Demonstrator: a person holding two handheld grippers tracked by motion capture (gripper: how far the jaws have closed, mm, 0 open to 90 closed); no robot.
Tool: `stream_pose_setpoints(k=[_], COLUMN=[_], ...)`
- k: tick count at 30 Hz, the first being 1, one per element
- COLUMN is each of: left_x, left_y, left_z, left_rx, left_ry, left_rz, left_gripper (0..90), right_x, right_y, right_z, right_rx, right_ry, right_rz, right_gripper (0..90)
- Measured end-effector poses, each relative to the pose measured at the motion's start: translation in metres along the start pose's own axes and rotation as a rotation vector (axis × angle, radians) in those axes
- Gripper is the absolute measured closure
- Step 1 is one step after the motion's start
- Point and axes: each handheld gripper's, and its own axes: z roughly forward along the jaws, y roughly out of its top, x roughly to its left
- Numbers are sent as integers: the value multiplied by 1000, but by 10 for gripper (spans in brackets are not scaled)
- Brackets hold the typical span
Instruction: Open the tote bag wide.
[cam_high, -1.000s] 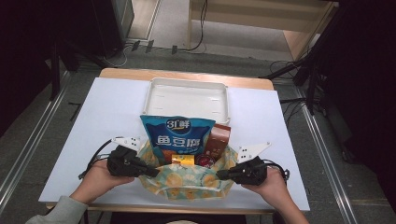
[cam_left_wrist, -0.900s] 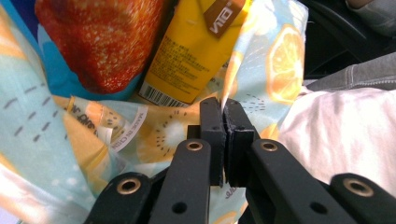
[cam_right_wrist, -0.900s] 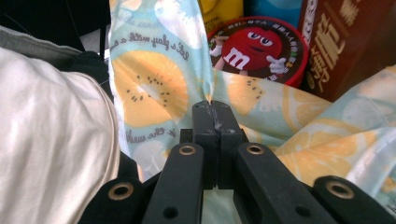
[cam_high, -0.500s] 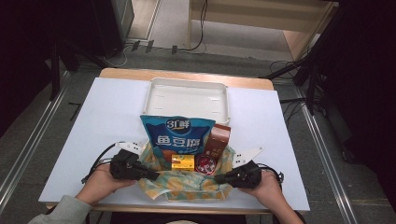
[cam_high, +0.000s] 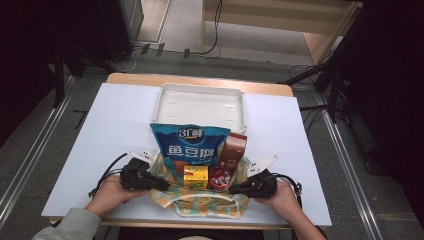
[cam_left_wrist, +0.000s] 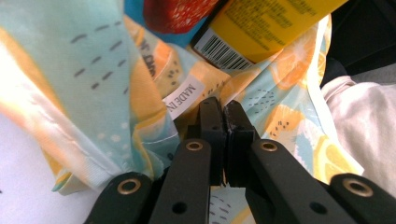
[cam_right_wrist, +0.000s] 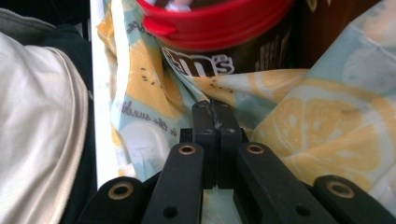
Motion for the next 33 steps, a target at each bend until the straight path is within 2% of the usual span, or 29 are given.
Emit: stream_pose_setpoints(k=[5,9,13,16,19,24,26,28,31,33], left_x=[5,6,6,7,8,8,8,6,2,0], left_y=[-1,-2,-2,-3,-3,-3,-2,-1,1,2], left_z=[2,2,1,-1,-3,-5,-9,-12,-16,-18], left_rx=[10,15,20,21,22,21,16,14,6,-7], left_ry=[-1,3,14,17,21,31,54,32,40,36], left_rz=[-16,-20,-16,-20,-37,-38,-31,-19,15,18], left_gripper=[895,900,900,900,900,891,844,793,731,673], right_x=[-3,-6,-5,-5,-7,-8,-7,-4,-1,1], right_y=[-1,-3,-11,-14,-18,-19,-17,-15,-14,-12], right_z=[5,5,1,-2,-6,-8,-9,-12,-19,-24], right_rx=[23,14,-17,-26,-30,-33,-26,-39,-66,-87], right_ry=[1,-5,-30,-43,-47,-58,-64,-65,-70,-67], right_rz=[-5,3,0,15,57,70,57,42,33,40], right_gripper=[900,900,900,900,900,900,900,900,854,812])
